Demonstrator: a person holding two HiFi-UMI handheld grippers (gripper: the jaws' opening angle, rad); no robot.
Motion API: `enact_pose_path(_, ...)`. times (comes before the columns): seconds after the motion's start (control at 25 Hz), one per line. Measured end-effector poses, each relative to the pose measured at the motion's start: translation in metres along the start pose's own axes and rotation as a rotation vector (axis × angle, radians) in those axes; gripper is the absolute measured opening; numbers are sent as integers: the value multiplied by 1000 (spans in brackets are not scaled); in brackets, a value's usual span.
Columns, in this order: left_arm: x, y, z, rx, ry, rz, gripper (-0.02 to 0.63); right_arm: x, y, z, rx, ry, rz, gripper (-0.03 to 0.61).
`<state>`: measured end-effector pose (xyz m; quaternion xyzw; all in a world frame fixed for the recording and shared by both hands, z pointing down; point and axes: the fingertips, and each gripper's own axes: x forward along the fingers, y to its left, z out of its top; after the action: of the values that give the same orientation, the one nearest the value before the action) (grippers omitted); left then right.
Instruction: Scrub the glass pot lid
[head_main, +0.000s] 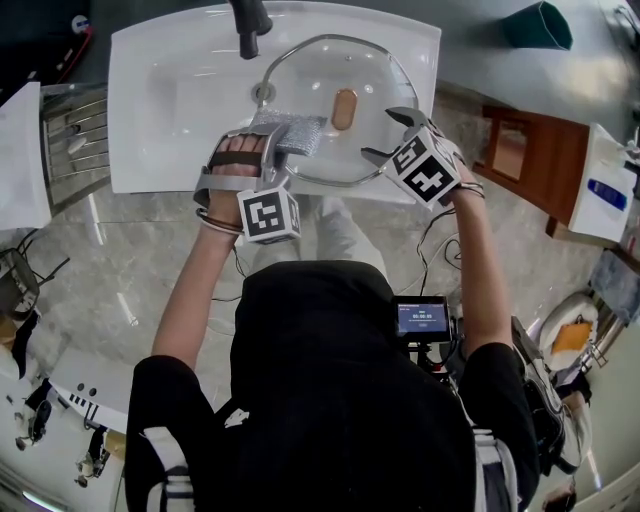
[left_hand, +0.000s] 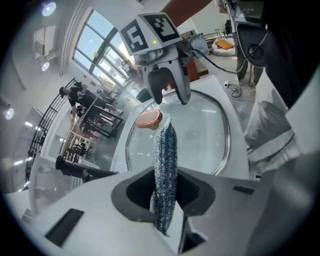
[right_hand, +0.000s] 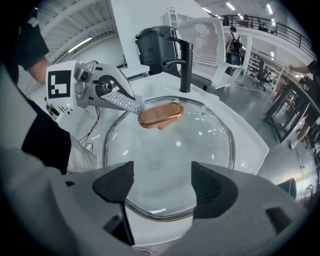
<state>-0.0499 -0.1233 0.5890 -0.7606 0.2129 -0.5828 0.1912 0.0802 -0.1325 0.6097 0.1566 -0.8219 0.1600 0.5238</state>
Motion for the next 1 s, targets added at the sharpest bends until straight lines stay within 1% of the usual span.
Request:
enact_pose_path(0.44, -15, -24, -6, 12, 3, -36, 78, 0, 1, 0, 1, -9, -4, 336)
enact_pose_path(0.72, -14, -21, -5, 1, 15, -31, 77, 0, 1, 1, 1, -11, -2, 336)
enact_pose_path(1.0, -10, -12, -4, -18, 16, -9, 77, -1, 0, 1, 0, -12, 0, 336)
